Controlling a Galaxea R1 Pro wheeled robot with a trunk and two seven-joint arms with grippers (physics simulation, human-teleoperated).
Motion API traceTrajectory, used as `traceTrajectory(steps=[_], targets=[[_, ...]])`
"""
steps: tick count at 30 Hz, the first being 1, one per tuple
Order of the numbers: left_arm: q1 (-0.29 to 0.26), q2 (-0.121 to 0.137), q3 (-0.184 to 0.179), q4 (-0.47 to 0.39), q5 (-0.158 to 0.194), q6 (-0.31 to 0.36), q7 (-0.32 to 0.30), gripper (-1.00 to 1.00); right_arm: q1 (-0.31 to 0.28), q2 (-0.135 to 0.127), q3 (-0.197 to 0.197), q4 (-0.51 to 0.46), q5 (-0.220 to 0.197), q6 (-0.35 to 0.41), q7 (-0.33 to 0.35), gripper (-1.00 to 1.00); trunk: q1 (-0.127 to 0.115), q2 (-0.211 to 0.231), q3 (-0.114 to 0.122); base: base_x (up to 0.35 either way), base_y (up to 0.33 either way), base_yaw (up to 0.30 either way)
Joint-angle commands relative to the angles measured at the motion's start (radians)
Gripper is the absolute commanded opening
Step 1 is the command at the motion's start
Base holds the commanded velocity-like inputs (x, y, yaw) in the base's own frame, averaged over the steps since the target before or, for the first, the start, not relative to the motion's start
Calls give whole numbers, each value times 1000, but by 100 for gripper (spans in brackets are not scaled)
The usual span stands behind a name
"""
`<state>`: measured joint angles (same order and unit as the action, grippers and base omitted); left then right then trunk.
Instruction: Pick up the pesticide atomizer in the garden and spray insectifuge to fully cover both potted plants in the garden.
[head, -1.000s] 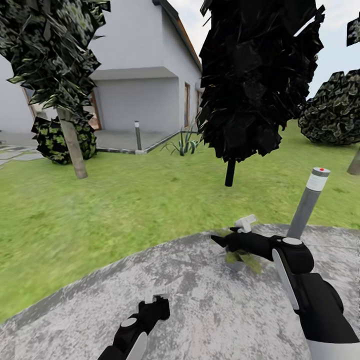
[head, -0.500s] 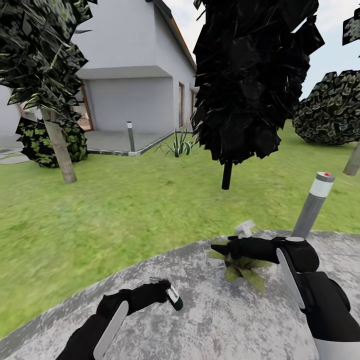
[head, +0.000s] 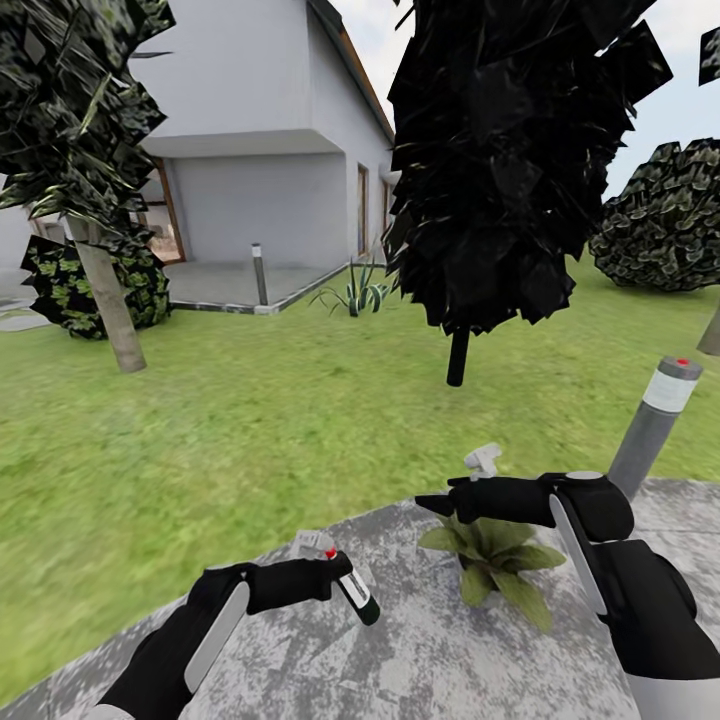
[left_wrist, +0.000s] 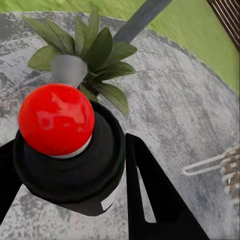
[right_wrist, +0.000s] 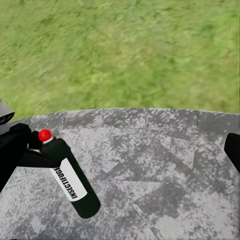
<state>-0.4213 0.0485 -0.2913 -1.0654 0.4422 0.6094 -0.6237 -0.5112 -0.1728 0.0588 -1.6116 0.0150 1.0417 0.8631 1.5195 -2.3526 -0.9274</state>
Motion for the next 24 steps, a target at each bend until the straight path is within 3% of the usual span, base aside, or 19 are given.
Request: traceTrajectory(steps=[1, 6, 10, 12, 19, 24], targets=[[1, 2, -1, -2, 9, 10, -1, -100, -1, 0, 1, -1, 2, 6, 3, 100, 0, 0, -1, 57, 0, 0], [3, 2, -1, -7, 11, 38, -10, -100, 1, 0, 2, -1, 1, 6, 4, 100, 0, 0, -1, 27, 0, 0], [-1, 9, -2, -4, 1, 16, -80, -100, 9, 0, 5, -3, 1, 6, 5, 100, 0, 0, -1, 6, 0, 0], [-4, 33, -5, -2, -5, -78, -149, -100, 12, 0, 13, -3, 0, 6, 5, 100, 0, 0, -1, 2, 0, 0], [-8, 88, -3, 0, -4, -357, -212, -100, 16, 0, 59, -4, 2, 6, 5, 100, 0, 0, -1, 0, 0, 0], [-9, 103, -9, 3, -3, -409, -243, -100, 17, 1, 110, -4, 3, -1, 5, 100, 0, 0, -1, 0, 0, 0]])
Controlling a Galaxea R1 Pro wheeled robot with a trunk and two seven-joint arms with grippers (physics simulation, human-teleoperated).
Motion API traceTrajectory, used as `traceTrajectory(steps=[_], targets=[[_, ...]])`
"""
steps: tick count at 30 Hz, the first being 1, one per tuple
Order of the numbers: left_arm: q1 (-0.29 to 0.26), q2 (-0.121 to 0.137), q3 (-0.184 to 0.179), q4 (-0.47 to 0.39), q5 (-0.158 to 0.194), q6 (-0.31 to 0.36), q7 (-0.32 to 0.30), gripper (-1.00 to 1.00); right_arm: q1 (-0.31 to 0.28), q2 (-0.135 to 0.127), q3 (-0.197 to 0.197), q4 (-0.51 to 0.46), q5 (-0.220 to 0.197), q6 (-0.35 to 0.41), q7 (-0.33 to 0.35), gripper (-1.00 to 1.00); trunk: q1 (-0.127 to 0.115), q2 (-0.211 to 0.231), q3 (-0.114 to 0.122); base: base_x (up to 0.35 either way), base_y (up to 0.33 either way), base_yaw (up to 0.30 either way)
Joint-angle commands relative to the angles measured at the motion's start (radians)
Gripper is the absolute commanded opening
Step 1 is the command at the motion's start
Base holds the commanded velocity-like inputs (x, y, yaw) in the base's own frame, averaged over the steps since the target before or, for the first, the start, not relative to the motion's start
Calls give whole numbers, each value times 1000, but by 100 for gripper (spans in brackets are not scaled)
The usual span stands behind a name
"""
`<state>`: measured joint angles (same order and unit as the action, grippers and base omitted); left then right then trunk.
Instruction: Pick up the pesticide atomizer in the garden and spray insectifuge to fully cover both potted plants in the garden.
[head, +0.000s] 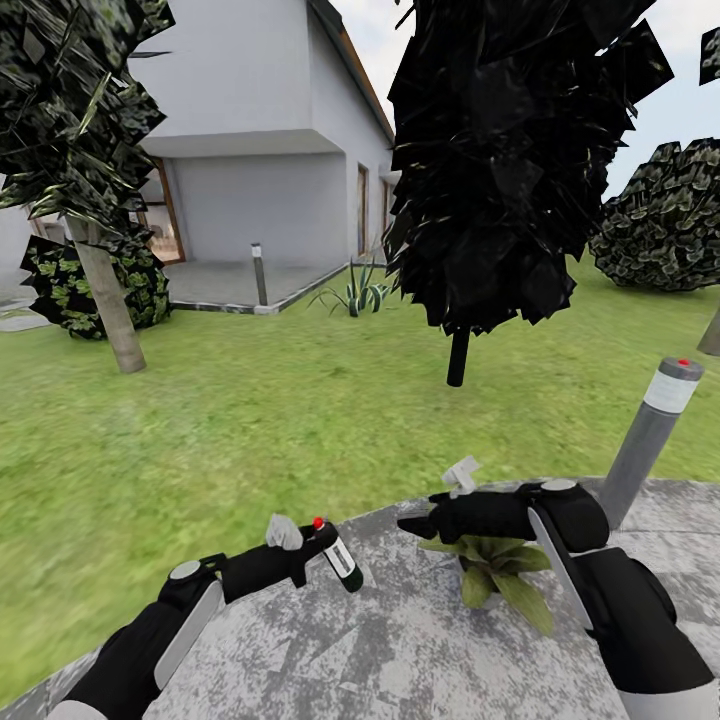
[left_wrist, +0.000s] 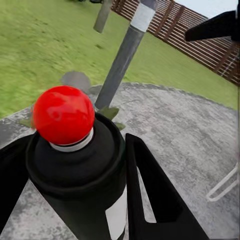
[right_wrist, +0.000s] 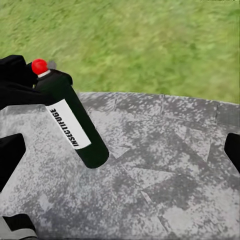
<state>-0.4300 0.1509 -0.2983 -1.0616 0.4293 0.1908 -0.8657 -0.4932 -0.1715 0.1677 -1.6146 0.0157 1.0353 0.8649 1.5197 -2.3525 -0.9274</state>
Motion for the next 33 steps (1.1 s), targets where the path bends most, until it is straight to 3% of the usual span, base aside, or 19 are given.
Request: traceTrajectory(steps=[1, 3, 6, 8, 10, 11, 12, 17, 26, 33], targets=[[-1, 1, -5, 0, 10, 6, -14, -100, -1, 0, 6, -1, 2, 1, 3, 100, 0, 0, -1, 0, 0, 0], [-1, 2, -8, 1, 1, 3, -32, -100, -1, -1, 10, -1, 3, -3, 3, 100, 0, 0, -1, 0, 0, 0], [-2, 4, -9, 3, -44, 0, -72, -100, 0, -2, 13, -1, 3, -15, 3, 100, 0, 0, -1, 0, 0, 0], [-5, 2, -6, 11, -97, -5, -156, -100, 1, -4, 14, -1, 3, -59, 3, 100, 0, 0, -1, 0, 0, 0], [-10, 1, -5, 14, -119, -7, -190, -100, 1, -8, 14, -1, 3, -91, 3, 100, 0, 0, -1, 0, 0, 0], [-16, -1, -5, 17, -147, -11, -221, -100, 1, -17, 15, -1, 3, -132, 3, 100, 0, 0, -1, 0, 0, 0], [-22, -9, -11, 19, -257, -75, -261, -100, 20, -28, 99, -1, 1, -179, 9, 100, 0, 0, -1, 0, 0, 0], [-23, -11, -11, 19, -262, -106, -294, -100, 21, -28, 126, -1, 1, -173, 11, 100, 0, 0, -1, 0, 0, 0], [-23, -12, -12, 18, -263, -121, -307, -100, 21, -27, 132, -1, 2, -172, 10, 100, 0, 0, -1, 0, 0, 0], [-23, -53, -14, 17, -265, -136, -319, -100, 21, -20, 146, 0, 5, -172, 7, 100, 0, 0, -1, 0, 0, 0]])
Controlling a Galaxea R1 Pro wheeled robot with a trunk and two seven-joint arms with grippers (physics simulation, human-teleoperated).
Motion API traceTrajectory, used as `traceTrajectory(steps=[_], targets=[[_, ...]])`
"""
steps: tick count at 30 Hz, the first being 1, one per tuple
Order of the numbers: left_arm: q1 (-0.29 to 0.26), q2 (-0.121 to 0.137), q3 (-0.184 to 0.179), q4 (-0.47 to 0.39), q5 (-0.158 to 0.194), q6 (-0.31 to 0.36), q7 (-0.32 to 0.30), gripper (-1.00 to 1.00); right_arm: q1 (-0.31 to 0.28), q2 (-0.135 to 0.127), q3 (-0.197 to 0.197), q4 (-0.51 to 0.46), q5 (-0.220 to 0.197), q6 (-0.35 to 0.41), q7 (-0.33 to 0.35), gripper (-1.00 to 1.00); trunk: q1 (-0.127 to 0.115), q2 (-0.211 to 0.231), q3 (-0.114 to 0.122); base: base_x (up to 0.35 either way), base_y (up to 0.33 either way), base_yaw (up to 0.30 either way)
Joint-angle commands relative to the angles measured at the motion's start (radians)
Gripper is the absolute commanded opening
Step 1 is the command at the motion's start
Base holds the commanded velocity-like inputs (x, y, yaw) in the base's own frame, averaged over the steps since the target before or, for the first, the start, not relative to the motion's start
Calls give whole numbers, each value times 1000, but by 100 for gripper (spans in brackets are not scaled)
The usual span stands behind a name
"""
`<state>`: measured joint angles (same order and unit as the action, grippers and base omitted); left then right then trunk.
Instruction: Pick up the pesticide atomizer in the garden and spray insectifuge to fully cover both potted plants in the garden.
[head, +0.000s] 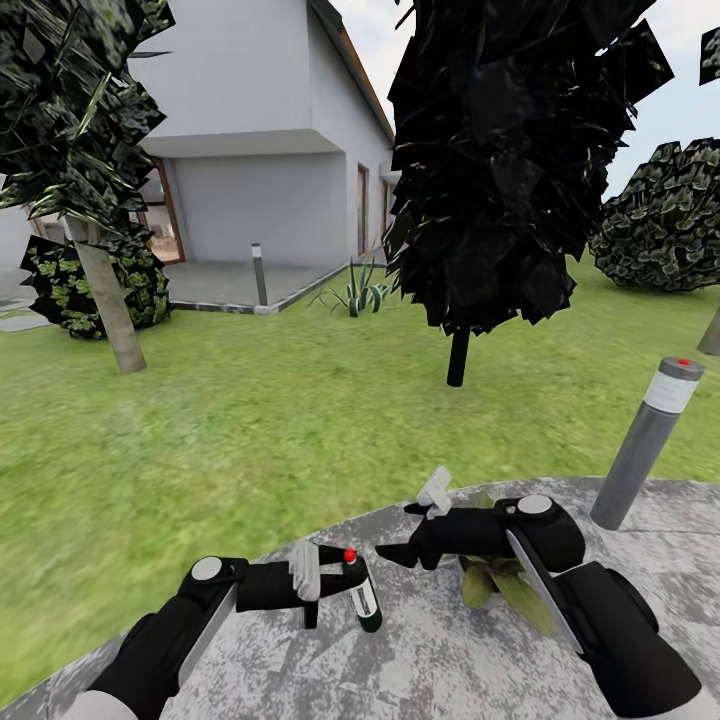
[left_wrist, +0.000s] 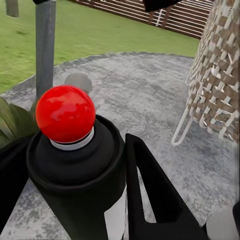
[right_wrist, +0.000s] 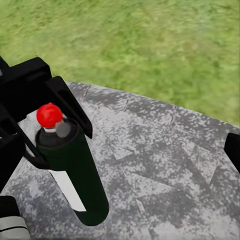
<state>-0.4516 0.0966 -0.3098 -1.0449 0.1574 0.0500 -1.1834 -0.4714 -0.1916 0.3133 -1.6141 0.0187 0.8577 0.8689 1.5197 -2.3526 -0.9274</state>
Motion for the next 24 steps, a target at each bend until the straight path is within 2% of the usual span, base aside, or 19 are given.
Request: traceTrajectory(steps=[1, 6, 7, 18, 22, 24], targets=[[-1, -1, -3, 0, 7, 5, -3, -100, -1, 0, 3, -1, 2, 6, 3, 100, 0, 0, -1, 0, 0, 0], [-1, -14, -3, -1, 7, 4, -10, -100, -1, 2, 12, -1, 3, 7, 3, 100, 0, 0, -1, 0, 0, 0], [-1, -17, -3, -1, 7, 4, -10, -100, -1, 2, 13, -1, 3, 7, 3, -100, 0, 0, -1, 0, 0, 0], [-1, -32, -3, -7, 5, 5, -12, -100, -1, 2, 46, -1, 9, 9, 2, -100, 0, 0, -1, 0, 0, 0], [-2, -42, -3, -7, 4, 11, -10, -100, -1, 3, 87, 0, 11, 10, 0, -100, 0, 0, -1, 0, 0, 0], [-2, -49, -3, -8, 3, 15, -9, -100, -1, 3, 95, 1, 12, 11, 0, -100, 0, 0, -1, 0, 0, 0]])
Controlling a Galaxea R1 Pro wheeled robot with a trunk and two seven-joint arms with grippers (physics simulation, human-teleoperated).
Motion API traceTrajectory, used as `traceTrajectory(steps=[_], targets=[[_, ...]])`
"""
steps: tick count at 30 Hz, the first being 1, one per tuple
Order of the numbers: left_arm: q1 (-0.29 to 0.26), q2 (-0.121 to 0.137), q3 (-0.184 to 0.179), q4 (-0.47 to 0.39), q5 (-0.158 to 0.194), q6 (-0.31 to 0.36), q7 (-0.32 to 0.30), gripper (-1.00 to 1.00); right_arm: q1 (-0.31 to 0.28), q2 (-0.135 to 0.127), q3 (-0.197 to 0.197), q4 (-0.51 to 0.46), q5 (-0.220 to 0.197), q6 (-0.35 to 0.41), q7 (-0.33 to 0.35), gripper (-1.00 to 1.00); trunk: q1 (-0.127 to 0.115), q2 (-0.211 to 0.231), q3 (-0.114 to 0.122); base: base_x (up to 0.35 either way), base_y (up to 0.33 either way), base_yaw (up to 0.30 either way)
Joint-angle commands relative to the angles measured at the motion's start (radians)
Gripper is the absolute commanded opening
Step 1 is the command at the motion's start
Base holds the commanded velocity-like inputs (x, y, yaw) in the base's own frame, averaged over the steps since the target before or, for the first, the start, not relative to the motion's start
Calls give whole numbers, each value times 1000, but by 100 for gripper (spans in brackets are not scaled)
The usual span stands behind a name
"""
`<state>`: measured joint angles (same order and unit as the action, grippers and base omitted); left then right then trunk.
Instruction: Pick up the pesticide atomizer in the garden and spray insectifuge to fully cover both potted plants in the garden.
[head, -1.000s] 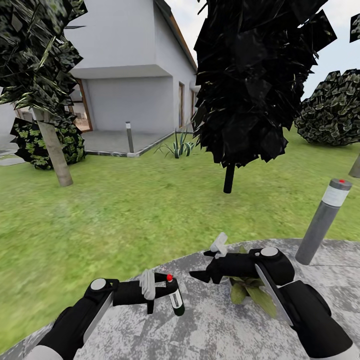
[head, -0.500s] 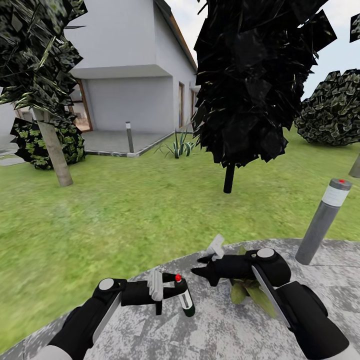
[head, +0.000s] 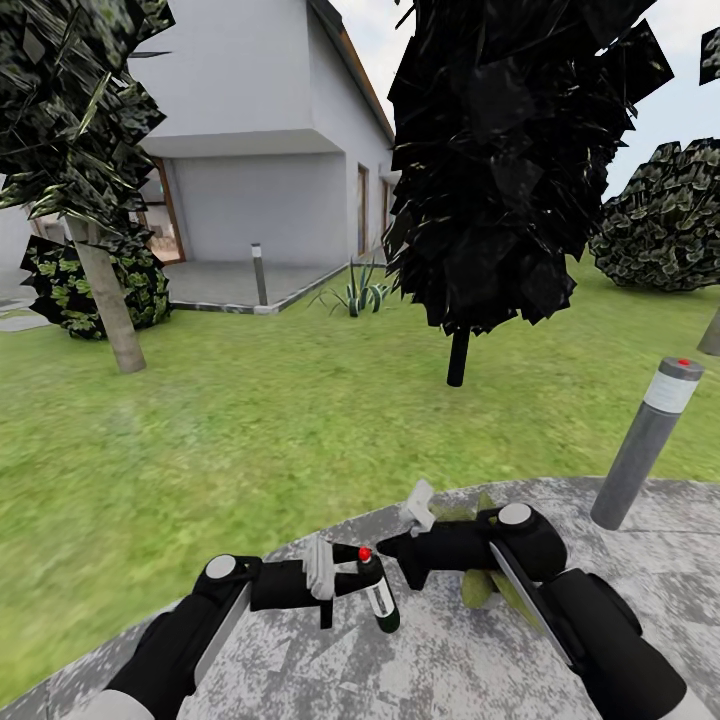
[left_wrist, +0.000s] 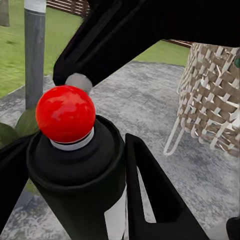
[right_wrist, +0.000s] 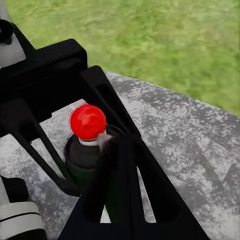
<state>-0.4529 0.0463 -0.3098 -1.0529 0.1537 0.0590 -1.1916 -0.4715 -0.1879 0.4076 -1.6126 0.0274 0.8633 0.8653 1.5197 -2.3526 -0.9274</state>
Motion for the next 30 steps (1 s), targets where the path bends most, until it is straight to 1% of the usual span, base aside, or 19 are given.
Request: traceTrajectory(steps=[1, 4, 6, 7, 22, 28, 30], targets=[[-1, -5, -3, 0, 5, 8, -1, -100, -1, -1, 6, -1, 3, 7, 3, -100, 0, 0, -1, 0, 0, 0], [-1, -16, -2, -1, -20, 11, -2, -100, -1, -1, 11, -1, 4, 15, 3, -100, 0, 0, -1, 0, 0, 0], [-2, -27, -2, -2, -50, 12, -3, -100, -1, -1, 13, -1, 4, 20, 3, -100, 0, 0, -1, 0, 0, 0], [-1, -33, 1, -2, -72, 9, -5, -100, -1, -1, 10, -1, 3, 23, 1, -100, 0, 0, -1, 0, 0, 0], [-1, -29, 5, -2, -71, 9, -5, -100, -1, -1, 8, -1, 3, 23, 1, -100, 0, 0, -1, 0, 0, 0], [0, -21, 21, 6, -69, 7, 3, -100, -1, -10, -2, -2, 2, 16, 1, -100, 0, 0, -1, 0, 0, 0], [1, -19, 35, 7, -69, 7, 6, -100, -1, -11, -9, -2, 2, 11, 0, -100, 0, 0, -1, 0, 0, 0]])
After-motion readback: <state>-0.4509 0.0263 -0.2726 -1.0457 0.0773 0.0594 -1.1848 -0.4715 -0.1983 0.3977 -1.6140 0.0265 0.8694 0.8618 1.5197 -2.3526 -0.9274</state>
